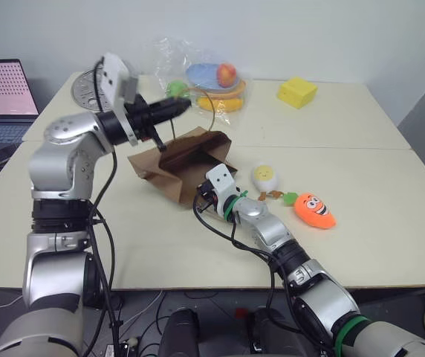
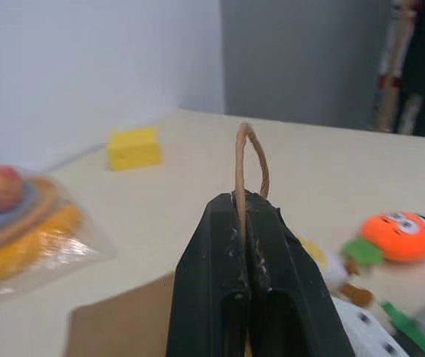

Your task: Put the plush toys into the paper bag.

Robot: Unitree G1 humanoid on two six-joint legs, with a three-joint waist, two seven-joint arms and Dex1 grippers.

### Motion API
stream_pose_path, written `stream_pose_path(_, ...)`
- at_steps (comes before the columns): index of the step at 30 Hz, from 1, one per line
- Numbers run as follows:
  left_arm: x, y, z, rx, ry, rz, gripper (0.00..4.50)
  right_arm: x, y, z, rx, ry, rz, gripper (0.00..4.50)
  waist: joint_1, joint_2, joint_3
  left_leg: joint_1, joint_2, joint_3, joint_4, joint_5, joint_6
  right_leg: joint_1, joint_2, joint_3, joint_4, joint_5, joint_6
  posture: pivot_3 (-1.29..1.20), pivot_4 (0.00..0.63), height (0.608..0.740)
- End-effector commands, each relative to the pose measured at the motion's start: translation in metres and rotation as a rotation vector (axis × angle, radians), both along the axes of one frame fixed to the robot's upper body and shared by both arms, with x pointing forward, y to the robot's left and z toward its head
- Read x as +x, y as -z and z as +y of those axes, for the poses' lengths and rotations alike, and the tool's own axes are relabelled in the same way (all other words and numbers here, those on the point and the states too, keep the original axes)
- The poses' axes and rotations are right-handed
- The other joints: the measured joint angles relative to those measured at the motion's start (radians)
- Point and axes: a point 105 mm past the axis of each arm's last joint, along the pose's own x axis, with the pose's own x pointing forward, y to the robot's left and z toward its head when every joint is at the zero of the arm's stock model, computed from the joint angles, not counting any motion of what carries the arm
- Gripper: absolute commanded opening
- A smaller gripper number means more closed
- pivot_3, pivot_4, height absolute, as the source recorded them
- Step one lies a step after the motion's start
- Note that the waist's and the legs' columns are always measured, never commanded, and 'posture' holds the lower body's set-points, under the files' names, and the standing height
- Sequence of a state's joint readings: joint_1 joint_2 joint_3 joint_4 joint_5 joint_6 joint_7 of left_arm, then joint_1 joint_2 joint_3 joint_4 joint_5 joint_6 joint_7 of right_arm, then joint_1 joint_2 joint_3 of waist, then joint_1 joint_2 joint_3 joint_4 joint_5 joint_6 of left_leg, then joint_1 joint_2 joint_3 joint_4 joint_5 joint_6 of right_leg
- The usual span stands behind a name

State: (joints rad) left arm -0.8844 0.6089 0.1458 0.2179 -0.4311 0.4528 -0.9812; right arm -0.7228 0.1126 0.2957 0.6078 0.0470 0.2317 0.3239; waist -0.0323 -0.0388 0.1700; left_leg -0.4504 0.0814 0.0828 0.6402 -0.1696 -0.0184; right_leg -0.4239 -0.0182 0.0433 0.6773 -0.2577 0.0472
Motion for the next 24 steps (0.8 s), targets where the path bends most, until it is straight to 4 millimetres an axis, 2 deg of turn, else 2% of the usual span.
stream_pose_path(1,-0.003,-0.028,0.015,-0.049,-0.049,-0.09,0.0,0.002,-0.003,-0.002,-0.001,0.032,-0.014,0.05,0.0,0.0,0.0,0.0,0.0,0.0,0.0,0.0,0.0,0.0,0.0,0.0,0.001,0.0,0.0,0.0,0.15,0.74)
stream_pose_path(7,-0.004,-0.049,0.03,-0.104,-0.101,-0.16,0.0,0.008,0.005,-0.012,-0.074,0.082,-0.024,0.05,0.001,0.0,0.0,0.0,0.0,0.0,0.001,0.0,0.0,0.0,0.0,0.0,0.002,0.0,0.0,0.0,0.15,0.74)
stream_pose_path(11,-0.005,-0.049,0.024,-0.093,-0.094,-0.168,0.0,0.007,0.006,-0.015,-0.095,0.073,-0.033,0.05,0.001,0.0,0.0,0.001,0.0,0.0,0.001,0.0,0.0,0.0,0.0,0.0,0.002,0.0,0.0,0.0,0.15,0.74)
stream_pose_path(16,-0.009,-0.064,0.023,-0.146,-0.089,-0.231,0.0,0.007,0.008,-0.017,-0.103,0.072,-0.024,0.05,0.001,0.0,0.0,0.0,0.0,0.0,0.002,0.0,0.0,0.0,0.0,0.0,0.002,0.0,0.0,0.0,0.15,0.74)
stream_pose_path(24,-0.009,-0.065,0.024,-0.175,-0.08,-0.245,0.0,0.009,0.012,-0.025,-0.118,0.091,-0.014,0.05,0.001,0.0,0.0,0.0,0.0,0.0,0.002,0.0,0.0,0.0,0.0,0.0,0.002,0.0,0.0,0.0,0.15,0.74)
